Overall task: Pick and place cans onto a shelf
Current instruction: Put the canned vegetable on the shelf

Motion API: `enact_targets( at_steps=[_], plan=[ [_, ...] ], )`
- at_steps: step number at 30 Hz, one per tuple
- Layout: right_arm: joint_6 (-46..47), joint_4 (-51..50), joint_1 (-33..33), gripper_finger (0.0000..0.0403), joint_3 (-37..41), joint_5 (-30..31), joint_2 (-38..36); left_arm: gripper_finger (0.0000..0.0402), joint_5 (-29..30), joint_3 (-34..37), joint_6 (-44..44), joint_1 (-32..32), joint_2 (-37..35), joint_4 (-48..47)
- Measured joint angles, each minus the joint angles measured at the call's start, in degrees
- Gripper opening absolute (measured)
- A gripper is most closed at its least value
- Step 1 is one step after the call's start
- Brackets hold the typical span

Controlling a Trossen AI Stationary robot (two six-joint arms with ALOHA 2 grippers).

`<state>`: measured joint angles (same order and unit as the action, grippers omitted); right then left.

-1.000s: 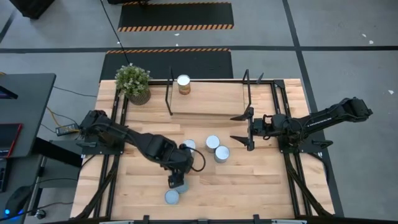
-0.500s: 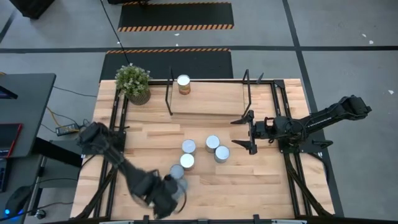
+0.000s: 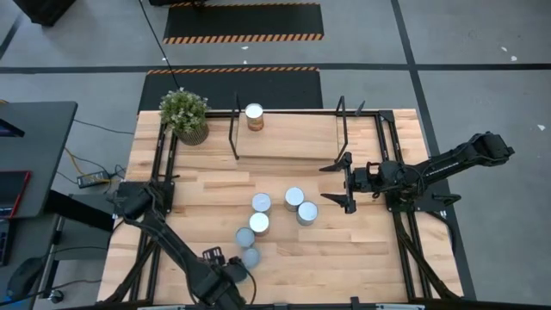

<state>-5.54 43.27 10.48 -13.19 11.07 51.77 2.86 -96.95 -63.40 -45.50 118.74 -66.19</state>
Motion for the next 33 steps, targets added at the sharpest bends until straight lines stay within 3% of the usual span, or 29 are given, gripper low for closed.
enact_targets(
  at_steps=[11,16,18,24,29,33],
  plan=[
    [0.45,0.0,0.0,0.0376,0.0,-0.02,0.0,0.0315,4.07,0.0,4.05,1.87,0.31,5.38],
    [0.46,0.0,0.01,0.0376,0.0,-0.02,0.0,0.0315,3.24,0.0,5.63,2.27,0.31,5.17],
    [0.57,0.0,0.0,0.0376,0.0,-0.02,0.0,0.0315,0.04,0.0,7.47,2.63,0.26,4.93],
    [0.67,0.45,0.0,0.0376,0.0,-0.02,0.0,0.0314,-10.43,-0.61,8.55,5.12,-0.41,-2.86],
    [1.07,0.52,0.02,0.0376,0.0,-0.11,0.34,0.0307,-10.57,-3.9,10.28,7.49,-0.77,-11.73],
    [1.01,0.85,0.02,0.0376,0.04,-0.24,0.78,0.0305,-5.14,-5.71,12.32,8.48,-0.85,-18.71]
  ],
)
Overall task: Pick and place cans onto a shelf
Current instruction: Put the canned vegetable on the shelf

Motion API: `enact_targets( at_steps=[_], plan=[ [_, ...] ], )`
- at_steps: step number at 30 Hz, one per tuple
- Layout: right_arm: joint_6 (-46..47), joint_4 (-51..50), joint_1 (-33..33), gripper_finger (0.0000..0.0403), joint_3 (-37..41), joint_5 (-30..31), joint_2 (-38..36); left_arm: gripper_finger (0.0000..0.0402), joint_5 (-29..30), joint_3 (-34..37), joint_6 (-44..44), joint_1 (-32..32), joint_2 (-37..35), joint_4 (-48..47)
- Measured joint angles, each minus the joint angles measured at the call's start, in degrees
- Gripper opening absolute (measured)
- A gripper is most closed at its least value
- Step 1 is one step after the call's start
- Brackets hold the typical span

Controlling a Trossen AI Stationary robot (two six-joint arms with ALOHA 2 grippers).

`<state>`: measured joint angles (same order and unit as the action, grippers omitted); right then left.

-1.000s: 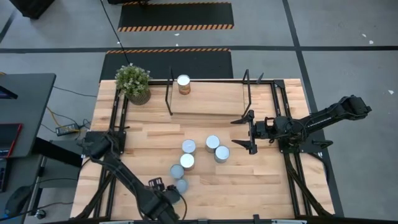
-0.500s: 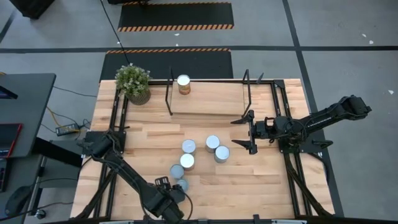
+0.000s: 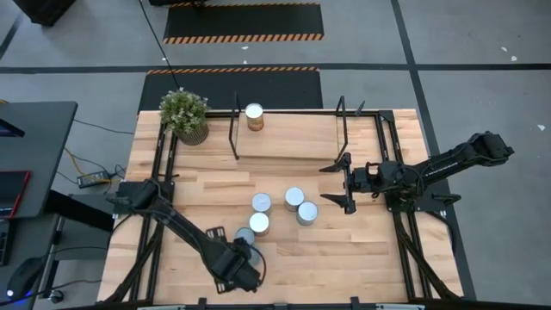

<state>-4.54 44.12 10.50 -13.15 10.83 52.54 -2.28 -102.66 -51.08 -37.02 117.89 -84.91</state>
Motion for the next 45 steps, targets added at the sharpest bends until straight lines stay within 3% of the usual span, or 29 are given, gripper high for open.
enact_targets(
  at_steps=[7,33,40,45],
  plan=[
    [-0.13,0.0,0.0,0.0376,0.0,0.0,-0.03,0.0305,6.33,-0.42,5.59,0.13,0.0,0.57],
    [0.02,0.35,0.0,0.0376,0.0,0.0,-0.03,0.0316,6.49,-0.43,3.79,1.65,0.11,3.04],
    [0.04,0.35,0.0,0.0376,-0.02,-0.02,-0.03,0.0392,5.92,-0.43,3.06,1.6,0.11,3.04],
    [0.07,0.33,0.0,0.0376,-0.02,-0.02,-0.03,0.038,10.64,-0.43,-0.08,1.58,0.11,0.11]
  ],
)
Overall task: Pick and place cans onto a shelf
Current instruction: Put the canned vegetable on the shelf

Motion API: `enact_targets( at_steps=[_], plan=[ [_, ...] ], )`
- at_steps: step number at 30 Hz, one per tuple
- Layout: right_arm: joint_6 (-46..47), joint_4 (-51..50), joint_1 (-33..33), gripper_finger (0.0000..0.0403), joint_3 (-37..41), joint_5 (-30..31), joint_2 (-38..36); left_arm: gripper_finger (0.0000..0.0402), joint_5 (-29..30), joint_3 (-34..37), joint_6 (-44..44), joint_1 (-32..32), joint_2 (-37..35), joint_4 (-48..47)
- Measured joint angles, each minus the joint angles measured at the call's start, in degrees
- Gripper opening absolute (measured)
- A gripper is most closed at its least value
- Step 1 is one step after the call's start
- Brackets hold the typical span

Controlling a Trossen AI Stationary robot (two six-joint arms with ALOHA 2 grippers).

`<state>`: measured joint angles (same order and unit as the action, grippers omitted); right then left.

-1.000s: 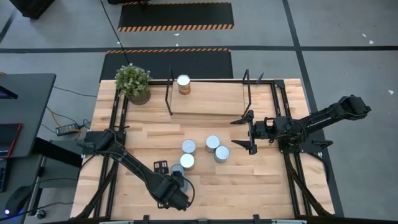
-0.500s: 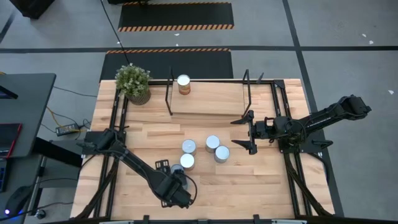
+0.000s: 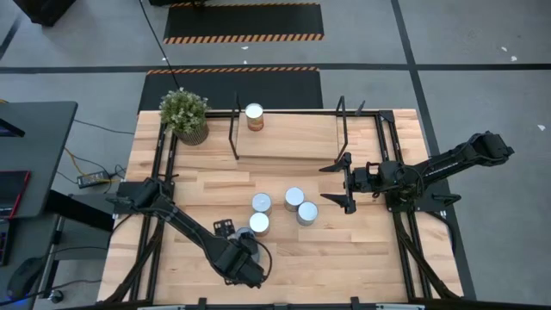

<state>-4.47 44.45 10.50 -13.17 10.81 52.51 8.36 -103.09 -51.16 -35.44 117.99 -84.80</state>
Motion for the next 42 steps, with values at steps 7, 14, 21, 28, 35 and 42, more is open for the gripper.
enact_targets(
  at_steps=[7,14,21,28,35,42],
  plan=[
    [-0.04,0.0,0.59,0.0376,0.0,0.0,0.0,0.0386,10.13,0.11,-4.86,-0.24,-2.4,-4.72],
    [-0.17,0.24,1.11,0.0376,-0.02,-0.02,0.0,0.0386,18.69,10.79,-13.1,-0.46,-14.74,-4.74],
    [-0.57,0.64,1.11,0.0376,-0.02,0.0,0.0,0.0387,17.53,29.81,-20.4,0.01,-28.43,13.57],
    [-0.61,0.83,1.11,0.0376,-0.02,0.0,0.0,0.0387,17.27,36.72,-25.28,0.5,-32.59,20.76],
    [-0.61,0.85,1.11,0.0376,-0.02,0.0,0.0,0.0387,16.08,37.94,-27.68,0.35,-32.61,26.23],
    [-0.46,0.87,1.11,0.0376,-0.02,0.0,0.0,0.0387,12.34,37.97,-21.76,0.62,-31.49,39.11]
  ],
)
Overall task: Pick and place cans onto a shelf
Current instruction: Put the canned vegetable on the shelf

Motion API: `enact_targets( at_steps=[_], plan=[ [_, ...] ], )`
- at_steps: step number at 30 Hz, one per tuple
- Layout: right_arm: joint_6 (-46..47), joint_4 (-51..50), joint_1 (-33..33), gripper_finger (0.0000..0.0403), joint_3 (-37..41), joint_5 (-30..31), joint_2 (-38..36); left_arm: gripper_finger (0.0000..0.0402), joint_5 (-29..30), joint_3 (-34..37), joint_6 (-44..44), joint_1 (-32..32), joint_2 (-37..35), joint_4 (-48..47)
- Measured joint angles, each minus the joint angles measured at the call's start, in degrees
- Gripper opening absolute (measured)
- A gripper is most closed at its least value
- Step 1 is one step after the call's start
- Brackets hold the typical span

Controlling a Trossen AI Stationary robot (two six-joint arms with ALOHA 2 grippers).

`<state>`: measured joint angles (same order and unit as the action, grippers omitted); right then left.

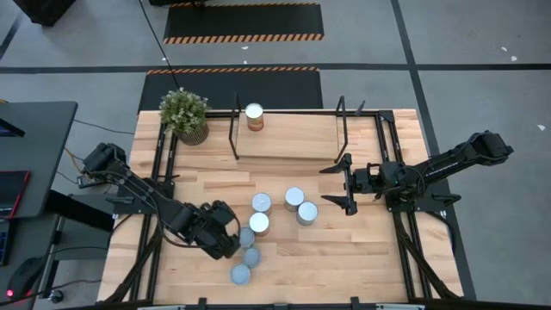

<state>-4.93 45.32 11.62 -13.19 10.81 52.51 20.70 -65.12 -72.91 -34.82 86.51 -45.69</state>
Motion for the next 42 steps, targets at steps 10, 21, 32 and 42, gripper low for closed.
enact_targets(
  at_steps=[10,21,32,42],
  plan=[
    [-0.04,0.9,0.0,0.0376,0.0,0.0,1.27,0.0387,-7.46,-0.07,5.03,-0.69,4.59,2.82],
    [-0.7,3.5,0.0,0.0376,0.0,0.0,3.28,0.0387,-9.98,-0.07,4.83,0.38,8.8,4.71],
    [-0.81,3.91,0.0,0.0376,0.0,0.0,3.28,0.0387,-3.51,-0.09,7.14,1.27,8.81,6.85],
    [-0.79,3.91,0.0,0.0376,0.0,0.0,3.28,0.0387,0.12,-0.11,11.28,2.73,12.54,10.35]
  ],
)
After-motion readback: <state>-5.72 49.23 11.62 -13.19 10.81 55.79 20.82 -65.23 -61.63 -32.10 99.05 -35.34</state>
